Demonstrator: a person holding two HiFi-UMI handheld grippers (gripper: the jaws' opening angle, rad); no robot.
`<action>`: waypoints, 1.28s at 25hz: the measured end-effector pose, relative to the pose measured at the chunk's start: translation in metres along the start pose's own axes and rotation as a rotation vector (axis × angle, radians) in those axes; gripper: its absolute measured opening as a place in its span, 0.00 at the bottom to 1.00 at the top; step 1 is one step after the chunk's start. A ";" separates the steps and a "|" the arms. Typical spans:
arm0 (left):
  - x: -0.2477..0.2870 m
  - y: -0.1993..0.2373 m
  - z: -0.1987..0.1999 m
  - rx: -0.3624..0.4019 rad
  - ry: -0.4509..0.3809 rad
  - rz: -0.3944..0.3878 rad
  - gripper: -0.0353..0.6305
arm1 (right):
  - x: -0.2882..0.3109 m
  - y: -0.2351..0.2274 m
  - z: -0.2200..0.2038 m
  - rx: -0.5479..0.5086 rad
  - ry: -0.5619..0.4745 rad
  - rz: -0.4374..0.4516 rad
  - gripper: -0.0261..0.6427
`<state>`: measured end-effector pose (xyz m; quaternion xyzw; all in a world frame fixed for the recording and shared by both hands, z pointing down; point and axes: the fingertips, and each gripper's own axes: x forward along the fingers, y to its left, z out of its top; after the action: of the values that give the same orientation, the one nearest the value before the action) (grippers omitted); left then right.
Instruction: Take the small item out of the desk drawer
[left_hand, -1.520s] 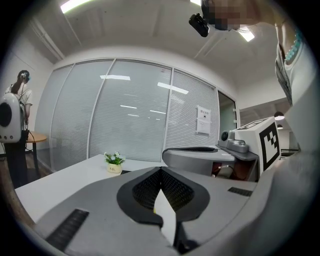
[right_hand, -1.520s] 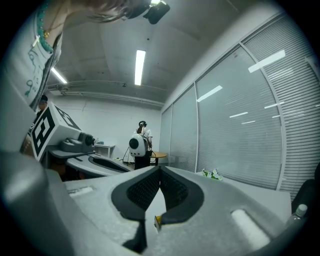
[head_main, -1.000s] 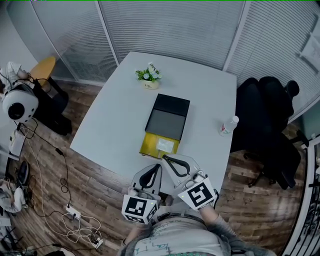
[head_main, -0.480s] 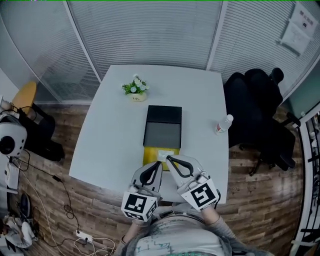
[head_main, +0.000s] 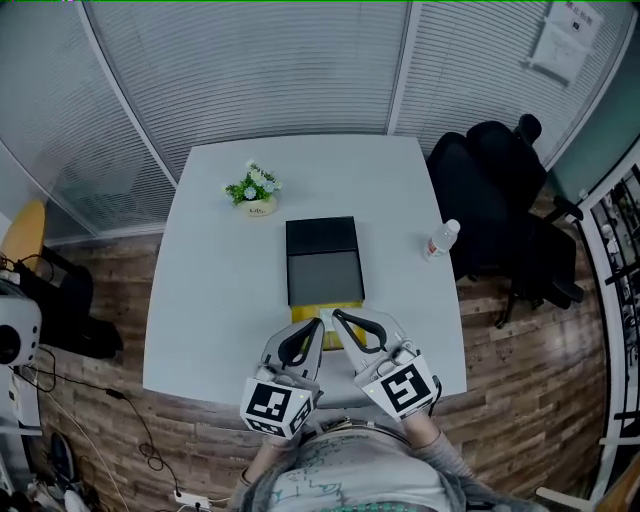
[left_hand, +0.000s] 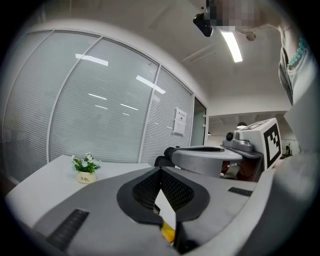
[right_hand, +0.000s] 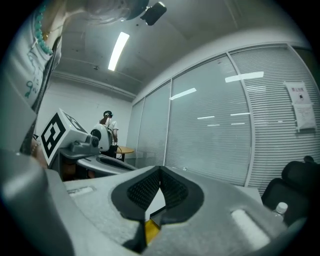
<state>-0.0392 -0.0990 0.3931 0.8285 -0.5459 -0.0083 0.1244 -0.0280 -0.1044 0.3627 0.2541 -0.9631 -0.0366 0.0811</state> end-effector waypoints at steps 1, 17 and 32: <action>0.000 0.003 0.000 0.004 0.004 -0.006 0.05 | 0.003 0.001 -0.001 -0.004 0.008 -0.009 0.04; -0.014 0.036 -0.006 0.050 0.044 -0.129 0.05 | 0.022 0.013 -0.011 0.008 0.038 -0.153 0.04; -0.022 0.044 -0.007 0.056 0.049 -0.218 0.05 | 0.014 0.024 -0.015 0.004 0.075 -0.248 0.04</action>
<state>-0.0867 -0.0941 0.4065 0.8861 -0.4494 0.0135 0.1130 -0.0491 -0.0906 0.3820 0.3725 -0.9207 -0.0349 0.1114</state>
